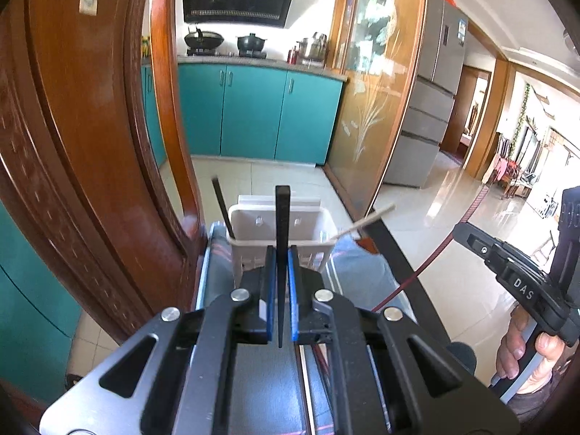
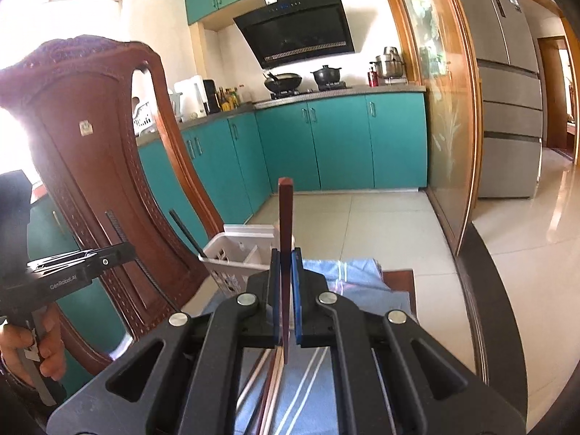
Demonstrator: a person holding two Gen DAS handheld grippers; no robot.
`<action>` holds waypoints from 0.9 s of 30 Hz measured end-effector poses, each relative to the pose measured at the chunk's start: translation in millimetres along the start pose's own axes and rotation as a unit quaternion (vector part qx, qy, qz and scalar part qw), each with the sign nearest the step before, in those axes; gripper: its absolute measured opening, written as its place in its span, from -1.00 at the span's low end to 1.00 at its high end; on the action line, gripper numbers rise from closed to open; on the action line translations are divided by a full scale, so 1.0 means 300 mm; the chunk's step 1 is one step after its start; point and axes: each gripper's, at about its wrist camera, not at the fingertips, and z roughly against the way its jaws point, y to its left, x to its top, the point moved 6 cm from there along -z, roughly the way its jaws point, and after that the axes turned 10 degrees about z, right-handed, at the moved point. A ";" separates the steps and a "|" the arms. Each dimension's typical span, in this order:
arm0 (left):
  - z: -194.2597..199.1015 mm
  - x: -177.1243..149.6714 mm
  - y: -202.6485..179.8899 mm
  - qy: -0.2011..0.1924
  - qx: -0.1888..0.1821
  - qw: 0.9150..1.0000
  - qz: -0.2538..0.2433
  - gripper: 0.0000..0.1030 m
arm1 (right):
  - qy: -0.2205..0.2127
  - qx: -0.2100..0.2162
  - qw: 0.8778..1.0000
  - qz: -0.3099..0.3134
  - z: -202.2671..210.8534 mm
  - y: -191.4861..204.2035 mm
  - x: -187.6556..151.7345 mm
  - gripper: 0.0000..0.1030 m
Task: Organize utensils
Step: 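Carry both chopsticks upright over the white basket and open both tools to release them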
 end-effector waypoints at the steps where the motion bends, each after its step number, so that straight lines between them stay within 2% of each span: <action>1: 0.013 0.021 -0.001 -0.008 -0.002 1.000 0.001 -0.87 | -0.006 0.003 1.000 0.006 0.002 0.009 0.025 -0.87; 6: 0.058 0.130 -0.003 -0.038 -0.017 0.999 0.012 -0.87 | -0.035 0.024 0.999 0.020 0.001 0.040 0.141 -0.87; 11: 0.098 0.273 -0.011 -0.087 -0.018 0.996 0.032 -0.87 | -0.076 0.037 0.996 0.019 0.009 0.048 0.289 -0.87; 15: 0.081 0.347 -0.027 -0.115 -0.005 0.992 0.058 -0.87 | -0.113 0.023 0.993 0.008 -0.019 0.045 0.379 -0.88; 18: 0.006 0.346 -0.041 -0.135 0.019 0.989 0.058 -0.86 | -0.116 -0.010 0.993 0.007 -0.074 0.046 0.376 -0.88; 22: -0.088 0.303 -0.028 -0.160 0.045 0.985 0.045 -0.86 | -0.096 -0.023 0.995 0.012 -0.174 0.059 0.314 -0.88; 24: -0.121 0.296 -0.022 -0.161 0.063 0.984 0.040 -0.86 | -0.080 -0.023 0.996 0.013 -0.221 0.064 0.277 -0.88; 27: -0.156 0.290 0.006 -0.143 0.058 0.986 0.057 -0.87 | -0.056 -0.021 0.998 0.012 -0.282 0.066 0.229 -0.88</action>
